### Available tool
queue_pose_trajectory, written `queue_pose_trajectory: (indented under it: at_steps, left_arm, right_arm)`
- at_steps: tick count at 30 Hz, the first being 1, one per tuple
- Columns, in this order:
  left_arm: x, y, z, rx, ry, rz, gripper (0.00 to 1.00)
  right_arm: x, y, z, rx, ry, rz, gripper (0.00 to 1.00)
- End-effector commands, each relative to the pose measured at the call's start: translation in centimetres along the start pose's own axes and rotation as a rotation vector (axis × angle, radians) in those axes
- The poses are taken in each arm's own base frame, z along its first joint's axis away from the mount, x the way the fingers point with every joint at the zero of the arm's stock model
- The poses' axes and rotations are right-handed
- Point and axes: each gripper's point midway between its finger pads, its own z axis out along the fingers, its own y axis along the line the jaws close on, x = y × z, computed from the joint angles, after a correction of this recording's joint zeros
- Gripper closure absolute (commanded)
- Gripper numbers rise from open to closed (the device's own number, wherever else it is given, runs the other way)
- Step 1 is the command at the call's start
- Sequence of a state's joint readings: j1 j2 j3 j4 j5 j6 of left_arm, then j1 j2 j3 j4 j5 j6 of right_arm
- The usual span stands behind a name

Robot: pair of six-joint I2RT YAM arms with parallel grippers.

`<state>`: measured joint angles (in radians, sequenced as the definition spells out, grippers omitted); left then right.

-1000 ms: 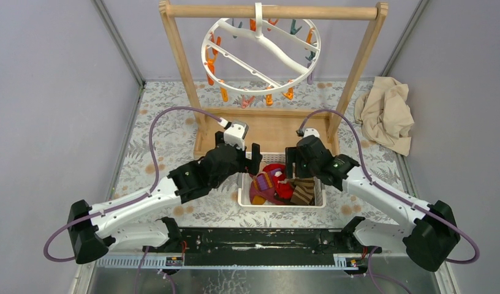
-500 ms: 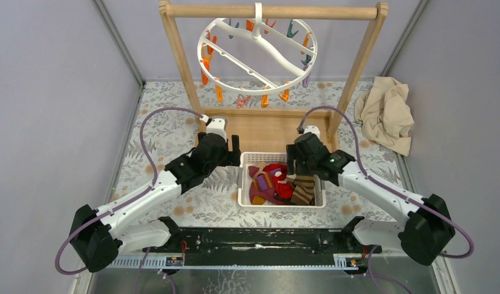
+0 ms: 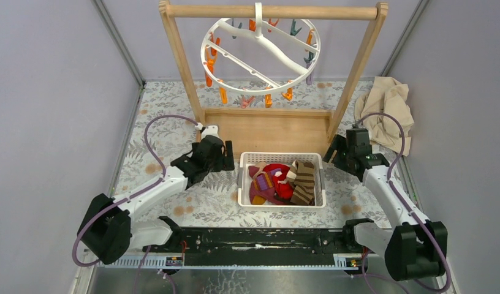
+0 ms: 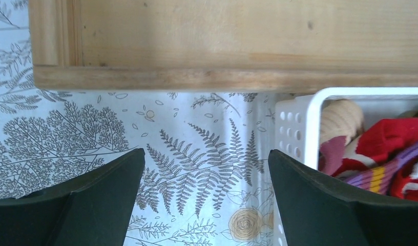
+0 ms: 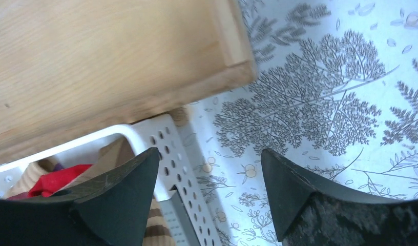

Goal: Remove the socks clipped to the hanger
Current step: Move the clothesline to the center of the board.

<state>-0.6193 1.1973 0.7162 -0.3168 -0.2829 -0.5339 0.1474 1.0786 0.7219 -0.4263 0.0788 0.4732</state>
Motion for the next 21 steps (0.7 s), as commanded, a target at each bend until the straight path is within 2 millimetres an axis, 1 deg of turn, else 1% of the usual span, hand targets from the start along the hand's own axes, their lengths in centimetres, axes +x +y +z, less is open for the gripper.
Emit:
queue_pose_trajectory:
  at_steps: [1,5,9,13,17,21]
  left_arm:
    - [0.6,0.0,1.4,0.004,-0.003,-0.060,0.02]
    - [1.1,0.5,2.8,-0.007,0.001,-0.089,0.02]
    - [0.9,1.2,4.4,-0.025,0.004,-0.108,0.02]
    - [0.2,2.2,5.9,-0.038,0.003,-0.133,0.02]
    - [-0.5,2.6,7.0,-0.047,-0.001,-0.134,0.03]
    - [-1.7,2.9,8.3,-0.045,-0.003,-0.144,0.04]
  right_arm:
    - [1.1,-0.2,1.4,-0.066,0.049,0.098,0.21]
    - [2.5,-0.6,2.9,-0.058,0.083,0.133,0.21]
    - [2.6,-0.9,4.4,-0.034,0.099,0.140,0.22]
    - [2.0,-1.2,5.7,-0.002,0.096,0.153,0.22]
    - [1.1,-1.3,7.0,0.021,0.100,0.163,0.22]
    - [-0.6,-0.9,8.0,0.021,0.085,0.173,0.23]
